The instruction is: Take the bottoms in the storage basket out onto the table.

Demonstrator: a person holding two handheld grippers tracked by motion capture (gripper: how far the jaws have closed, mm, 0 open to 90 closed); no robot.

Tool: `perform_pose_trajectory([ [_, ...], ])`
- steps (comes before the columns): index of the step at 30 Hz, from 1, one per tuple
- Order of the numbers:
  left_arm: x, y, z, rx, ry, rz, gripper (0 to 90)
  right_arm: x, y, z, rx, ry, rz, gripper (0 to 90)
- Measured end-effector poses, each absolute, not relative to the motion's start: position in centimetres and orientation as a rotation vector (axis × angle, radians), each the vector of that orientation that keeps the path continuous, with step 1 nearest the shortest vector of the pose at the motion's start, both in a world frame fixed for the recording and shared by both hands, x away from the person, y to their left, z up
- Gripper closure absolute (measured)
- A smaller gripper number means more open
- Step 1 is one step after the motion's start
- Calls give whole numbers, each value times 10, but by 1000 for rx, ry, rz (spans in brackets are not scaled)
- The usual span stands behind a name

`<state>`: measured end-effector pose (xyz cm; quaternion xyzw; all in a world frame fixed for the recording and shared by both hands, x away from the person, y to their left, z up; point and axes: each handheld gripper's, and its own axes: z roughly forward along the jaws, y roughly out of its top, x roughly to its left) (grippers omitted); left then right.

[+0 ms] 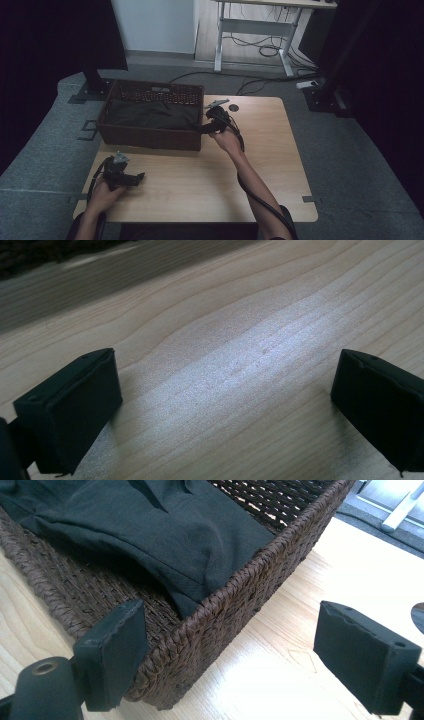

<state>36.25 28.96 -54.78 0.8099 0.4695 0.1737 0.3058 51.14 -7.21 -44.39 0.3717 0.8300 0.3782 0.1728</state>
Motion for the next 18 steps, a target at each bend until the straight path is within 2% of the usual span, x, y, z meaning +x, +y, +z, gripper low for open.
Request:
perform_pose_trajectory([
  [18, 362, 290, -548, 2145, 1242, 459, 0, 500, -99, -446, 1095, 2331, 1093, 141],
])
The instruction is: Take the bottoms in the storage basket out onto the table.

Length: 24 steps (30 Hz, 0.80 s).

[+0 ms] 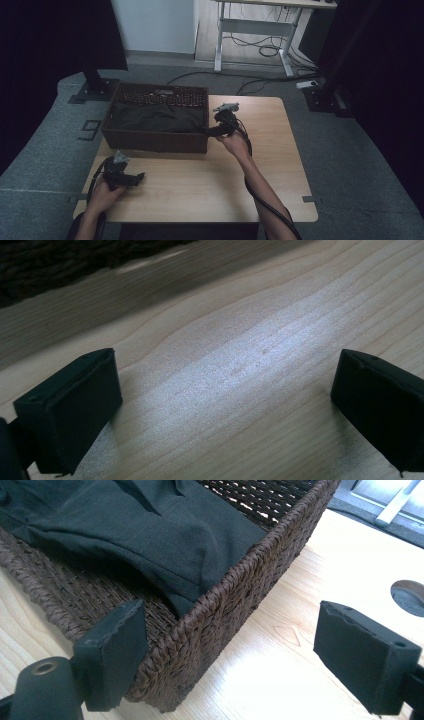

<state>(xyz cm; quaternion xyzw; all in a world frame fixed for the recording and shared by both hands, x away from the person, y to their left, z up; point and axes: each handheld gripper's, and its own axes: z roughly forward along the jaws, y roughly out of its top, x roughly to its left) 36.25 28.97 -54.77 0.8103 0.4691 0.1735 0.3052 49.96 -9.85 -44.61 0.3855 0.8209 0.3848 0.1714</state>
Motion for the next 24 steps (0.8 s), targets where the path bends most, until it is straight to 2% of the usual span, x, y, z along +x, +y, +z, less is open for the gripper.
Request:
perform_pose_trajectory([
  [24, 362, 290, -548, 2145, 1243, 460, 0, 484, -140, -448, 1151, 2279, 1093, 141],
])
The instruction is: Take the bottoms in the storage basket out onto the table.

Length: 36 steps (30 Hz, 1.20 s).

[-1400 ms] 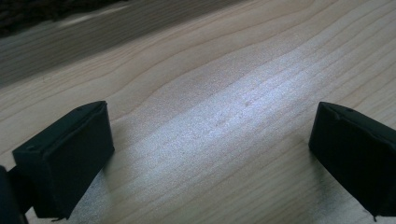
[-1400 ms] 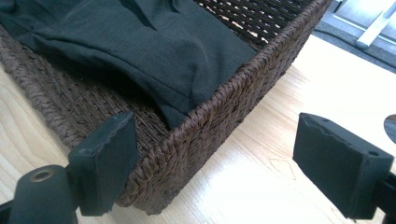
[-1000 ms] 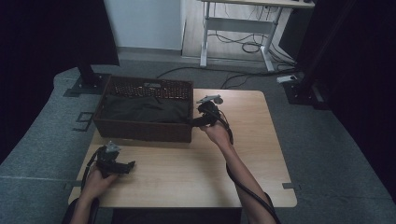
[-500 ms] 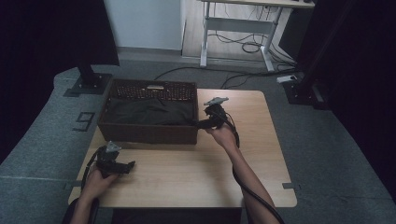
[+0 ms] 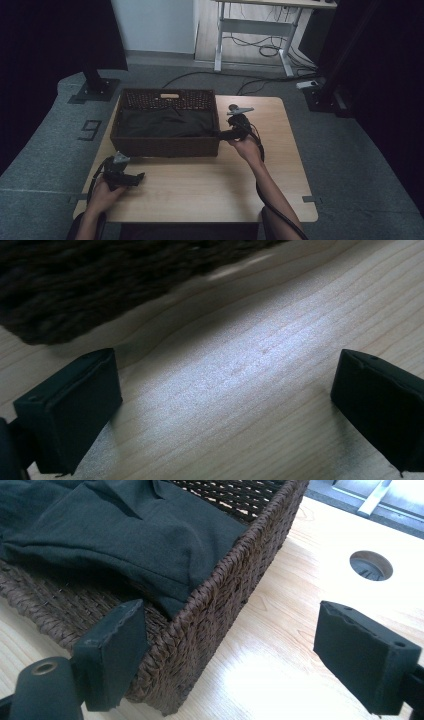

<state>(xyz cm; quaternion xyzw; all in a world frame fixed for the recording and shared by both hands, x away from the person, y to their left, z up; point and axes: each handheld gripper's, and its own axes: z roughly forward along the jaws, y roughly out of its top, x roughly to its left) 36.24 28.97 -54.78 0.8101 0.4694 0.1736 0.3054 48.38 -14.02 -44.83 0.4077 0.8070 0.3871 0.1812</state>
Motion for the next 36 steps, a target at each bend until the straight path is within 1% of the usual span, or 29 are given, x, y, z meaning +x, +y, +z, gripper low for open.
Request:
perform_pose_trajectory([
  [21, 362, 290, -548, 2146, 1241, 461, 0, 466, -184, -451, 1221, 2226, 1112, 141],
  [36, 362, 289, -548, 2142, 1248, 465, 0, 442, -216, -452, 1238, 2185, 1097, 142],
])
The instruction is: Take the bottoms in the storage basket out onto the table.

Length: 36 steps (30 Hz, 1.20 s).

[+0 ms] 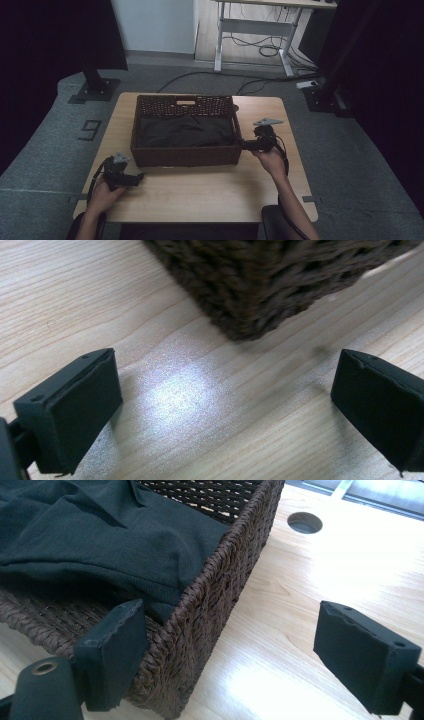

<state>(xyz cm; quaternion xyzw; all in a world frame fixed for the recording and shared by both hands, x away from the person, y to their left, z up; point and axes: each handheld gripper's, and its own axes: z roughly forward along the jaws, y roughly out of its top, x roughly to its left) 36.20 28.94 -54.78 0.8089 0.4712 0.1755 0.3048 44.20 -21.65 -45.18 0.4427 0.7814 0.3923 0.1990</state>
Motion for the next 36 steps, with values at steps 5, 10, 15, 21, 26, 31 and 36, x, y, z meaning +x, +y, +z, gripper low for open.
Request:
perform_pose_trajectory([
  [5, 362, 289, -548, 2142, 1248, 463, 0, 431, -227, -452, 1241, 2175, 1092, 142],
  [10, 362, 289, -548, 2142, 1248, 463, 0, 418, -236, -452, 1239, 2167, 1091, 142],
  [15, 362, 289, -548, 2142, 1248, 463, 0, 405, -245, -452, 1244, 2158, 1090, 142],
  [21, 362, 289, -548, 2143, 1248, 463, 0, 391, -255, -453, 1252, 2149, 1096, 145],
  [26, 362, 289, -548, 2143, 1249, 463, 0, 379, -261, -452, 1245, 2150, 1084, 146],
  [31, 362, 289, -548, 2142, 1249, 464, 0, 368, -268, -452, 1246, 2142, 1076, 146],
  [36, 362, 289, -548, 2141, 1251, 464, 0, 363, -272, -453, 1261, 2142, 1094, 146],
])
